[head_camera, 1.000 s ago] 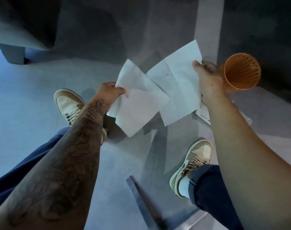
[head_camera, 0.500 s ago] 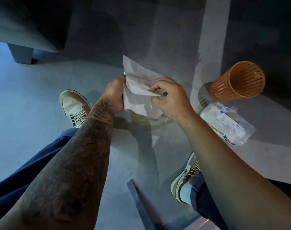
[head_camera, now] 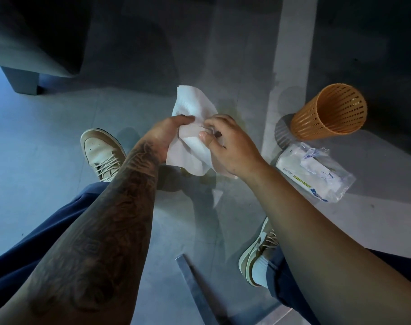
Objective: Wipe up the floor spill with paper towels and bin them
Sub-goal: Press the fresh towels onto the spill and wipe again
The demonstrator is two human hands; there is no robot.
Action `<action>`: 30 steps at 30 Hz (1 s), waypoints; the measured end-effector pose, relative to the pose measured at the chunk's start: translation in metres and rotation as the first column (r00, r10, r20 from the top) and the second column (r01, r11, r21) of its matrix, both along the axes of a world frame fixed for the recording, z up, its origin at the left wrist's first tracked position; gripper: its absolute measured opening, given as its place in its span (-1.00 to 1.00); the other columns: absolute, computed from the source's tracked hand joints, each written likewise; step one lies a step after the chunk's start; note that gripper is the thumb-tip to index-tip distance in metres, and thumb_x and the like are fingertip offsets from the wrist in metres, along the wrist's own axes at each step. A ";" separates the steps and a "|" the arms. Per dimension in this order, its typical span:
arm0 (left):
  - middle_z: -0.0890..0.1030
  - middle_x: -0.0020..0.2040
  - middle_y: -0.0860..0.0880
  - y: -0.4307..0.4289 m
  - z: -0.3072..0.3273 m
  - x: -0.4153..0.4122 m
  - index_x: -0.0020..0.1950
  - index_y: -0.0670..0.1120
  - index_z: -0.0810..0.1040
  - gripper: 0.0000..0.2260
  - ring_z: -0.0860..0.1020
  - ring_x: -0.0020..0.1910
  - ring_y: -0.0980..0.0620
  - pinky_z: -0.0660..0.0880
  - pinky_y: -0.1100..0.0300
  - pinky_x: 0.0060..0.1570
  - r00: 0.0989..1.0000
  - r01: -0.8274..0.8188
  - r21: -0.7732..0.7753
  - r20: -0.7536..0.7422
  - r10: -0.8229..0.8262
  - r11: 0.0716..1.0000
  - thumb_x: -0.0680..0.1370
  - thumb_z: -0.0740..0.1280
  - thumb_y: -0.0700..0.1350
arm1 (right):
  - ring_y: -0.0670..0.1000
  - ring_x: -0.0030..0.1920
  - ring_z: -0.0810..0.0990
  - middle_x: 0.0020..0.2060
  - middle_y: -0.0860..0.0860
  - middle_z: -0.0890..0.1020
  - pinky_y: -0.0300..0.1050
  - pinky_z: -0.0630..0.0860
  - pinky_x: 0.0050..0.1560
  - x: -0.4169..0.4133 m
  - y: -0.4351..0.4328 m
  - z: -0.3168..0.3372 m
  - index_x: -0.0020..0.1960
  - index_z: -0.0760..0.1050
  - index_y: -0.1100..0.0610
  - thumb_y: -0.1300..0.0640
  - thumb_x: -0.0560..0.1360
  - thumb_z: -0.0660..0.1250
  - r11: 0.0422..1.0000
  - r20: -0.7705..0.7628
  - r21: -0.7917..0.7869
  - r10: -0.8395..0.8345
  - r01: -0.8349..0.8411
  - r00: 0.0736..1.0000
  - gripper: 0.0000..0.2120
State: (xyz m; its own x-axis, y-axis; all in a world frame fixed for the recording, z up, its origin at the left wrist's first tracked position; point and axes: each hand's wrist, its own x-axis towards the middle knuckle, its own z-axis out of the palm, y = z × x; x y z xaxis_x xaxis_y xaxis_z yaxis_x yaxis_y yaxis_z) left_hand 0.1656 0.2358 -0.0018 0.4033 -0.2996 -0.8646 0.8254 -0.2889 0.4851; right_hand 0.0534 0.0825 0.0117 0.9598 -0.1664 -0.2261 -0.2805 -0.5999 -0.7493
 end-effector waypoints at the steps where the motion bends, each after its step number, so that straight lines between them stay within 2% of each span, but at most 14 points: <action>1: 0.68 0.14 -0.21 -0.001 -0.002 -0.001 0.28 -0.14 0.60 -0.50 0.64 0.14 -0.27 0.54 -0.23 0.18 1.000 0.001 -0.009 -0.021 -0.001 1.000 0.40 0.49 0.06 | -0.11 0.20 0.51 0.26 -0.12 0.50 -0.07 0.52 0.22 0.000 -0.001 -0.003 0.26 0.51 0.01 -0.13 0.57 0.29 1.000 -0.002 -0.014 0.007 -0.007 1.000 -0.66; 3: 0.69 0.11 -0.21 -0.004 0.000 -0.007 0.26 -0.17 0.60 -0.56 0.66 0.06 -0.25 0.59 -0.16 0.09 0.998 -0.002 -0.023 -0.055 0.001 1.000 0.46 0.45 0.03 | -0.07 0.17 0.51 0.20 -0.10 0.53 -0.11 0.51 0.19 0.000 -0.003 -0.007 0.24 0.53 0.02 -0.06 0.51 0.40 0.998 -0.013 -0.062 0.020 -0.021 1.000 -0.66; 5: 0.69 0.03 -0.21 -0.007 0.000 -0.011 0.22 -0.18 0.61 -0.65 0.68 -0.07 -0.19 0.62 -0.02 -0.07 0.997 -0.036 -0.017 -0.071 0.035 0.999 0.52 0.40 0.00 | -0.08 0.04 0.50 0.05 -0.12 0.52 -0.19 0.48 0.04 0.000 -0.003 -0.007 0.06 0.57 0.03 0.05 0.45 0.46 0.996 -0.002 -0.089 0.004 -0.004 1.000 -0.80; 8: 0.69 0.08 -0.21 -0.005 -0.002 -0.014 0.23 -0.20 0.60 -0.66 0.67 -0.06 -0.19 0.63 -0.01 -0.07 0.992 -0.111 0.017 -0.060 0.112 0.994 0.55 0.38 -0.03 | -0.08 -0.04 0.50 -0.09 -0.13 0.54 -0.22 0.45 -0.07 0.003 -0.005 -0.003 -0.15 0.56 0.05 0.11 0.44 0.47 0.994 0.011 -0.111 -0.015 0.016 1.000 -0.91; 11: 0.70 0.05 -0.20 0.001 -0.002 -0.012 0.10 -0.18 0.63 -0.76 0.67 -0.02 -0.22 0.63 -0.12 0.05 0.971 -0.237 0.099 0.032 0.235 0.966 0.52 0.44 -0.06 | -0.09 -0.15 0.58 -0.20 -0.11 0.62 -0.16 0.50 -0.13 0.003 -0.014 0.006 -0.17 0.53 0.04 0.09 0.43 0.45 0.996 -0.074 0.028 -0.078 0.081 0.994 -0.90; 13: 0.68 -0.05 -0.15 0.007 -0.003 -0.007 -0.01 -0.18 0.60 -0.86 0.65 -0.08 -0.16 0.62 -0.06 0.05 0.931 -0.359 0.181 0.143 0.336 0.916 0.55 0.42 -0.11 | -0.10 -0.27 0.57 -0.27 -0.07 0.63 -0.16 0.49 -0.19 0.006 -0.024 0.017 -0.13 0.54 0.06 0.14 0.43 0.44 0.983 -0.170 0.143 -0.094 0.119 0.981 -0.92; 15: 0.66 0.02 -0.10 0.011 -0.007 0.001 0.13 -0.19 0.57 -0.77 0.64 -0.03 -0.10 0.60 0.01 0.10 0.906 -0.403 0.286 0.261 0.334 0.869 0.57 0.40 -0.06 | -0.07 -0.24 0.61 -0.24 -0.07 0.66 -0.18 0.50 -0.15 0.010 -0.039 0.030 -0.04 0.60 0.04 0.17 0.43 0.45 0.983 -0.299 0.169 -0.021 0.075 0.954 -0.88; 16: 0.65 0.07 -0.10 0.012 -0.008 0.003 0.20 -0.19 0.55 -0.71 0.63 0.03 -0.10 0.58 0.02 0.15 0.905 -0.386 0.323 0.315 0.286 0.864 0.58 0.39 -0.03 | -0.05 -0.18 0.66 -0.22 -0.07 0.69 -0.16 0.54 -0.06 0.013 -0.045 0.036 -0.02 0.63 0.02 0.16 0.42 0.47 0.984 -0.359 0.175 0.029 0.037 0.933 -0.85; 18: 0.64 0.09 -0.09 0.008 -0.008 0.004 0.22 -0.16 0.54 -0.72 0.62 0.04 -0.11 0.57 0.02 0.14 0.907 -0.305 0.345 0.390 0.161 0.887 0.60 0.36 -0.01 | -0.03 -0.10 0.70 -0.18 -0.06 0.73 -0.02 0.60 0.06 0.020 -0.056 0.050 0.00 0.65 -0.03 0.15 0.42 0.49 0.973 -0.447 0.228 0.124 -0.021 0.886 -0.81; 21: 0.68 0.01 -0.10 0.002 -0.007 0.000 0.18 -0.19 0.58 -0.69 0.64 -0.06 -0.12 0.58 0.08 -0.04 0.930 -0.150 0.263 0.366 0.045 0.953 0.55 0.42 -0.02 | 0.05 -0.14 0.70 -0.11 0.03 0.74 0.04 0.62 -0.08 0.029 -0.063 0.064 0.02 0.66 -0.01 0.22 0.42 0.46 0.918 -0.476 0.396 0.199 0.007 0.857 -0.78; 23: 0.72 -0.05 -0.13 -0.001 -0.003 -0.005 0.12 -0.20 0.64 -0.65 0.68 -0.08 -0.17 0.62 0.01 0.02 0.962 0.010 0.174 0.267 -0.057 0.985 0.44 0.49 -0.01 | 0.01 -0.14 0.68 -0.12 0.02 0.74 -0.01 0.60 -0.02 0.034 -0.062 0.063 0.01 0.66 0.01 0.24 0.41 0.44 0.933 -0.442 0.359 0.155 0.015 0.884 -0.77; 25: 0.72 -0.14 -0.15 -0.004 0.002 -0.011 0.02 -0.21 0.65 -0.78 0.68 -0.17 -0.17 0.61 -0.04 0.01 0.977 0.114 0.072 0.174 -0.125 0.991 0.46 0.46 -0.10 | -0.12 -0.20 0.62 -0.16 -0.07 0.71 -0.21 0.53 -0.06 0.036 -0.058 0.054 0.02 0.63 0.00 0.24 0.43 0.41 0.976 -0.359 0.216 0.048 0.032 0.932 -0.78; 27: 0.71 -0.16 -0.15 -0.007 0.007 -0.016 0.01 -0.21 0.65 -0.83 0.68 -0.23 -0.14 0.64 -0.01 -0.10 0.983 0.147 0.014 0.106 -0.148 0.989 0.49 0.44 -0.14 | -0.16 -0.23 0.56 -0.16 -0.12 0.65 -0.34 0.46 -0.20 0.034 -0.054 0.039 0.03 0.59 -0.02 0.23 0.46 0.37 0.983 -0.244 0.137 -0.085 0.121 0.966 -0.79; 30: 0.71 -0.07 -0.15 -0.006 0.008 -0.019 0.09 -0.18 0.64 -0.75 0.67 -0.15 -0.15 0.62 0.07 -0.18 0.990 0.141 -0.073 0.029 -0.139 0.987 0.57 0.36 -0.01 | -0.18 -0.16 0.57 -0.10 -0.13 0.64 -0.35 0.44 -0.17 0.027 -0.052 0.018 0.01 0.56 -0.09 0.19 0.47 0.36 0.963 -0.143 0.127 -0.219 0.237 0.965 -0.80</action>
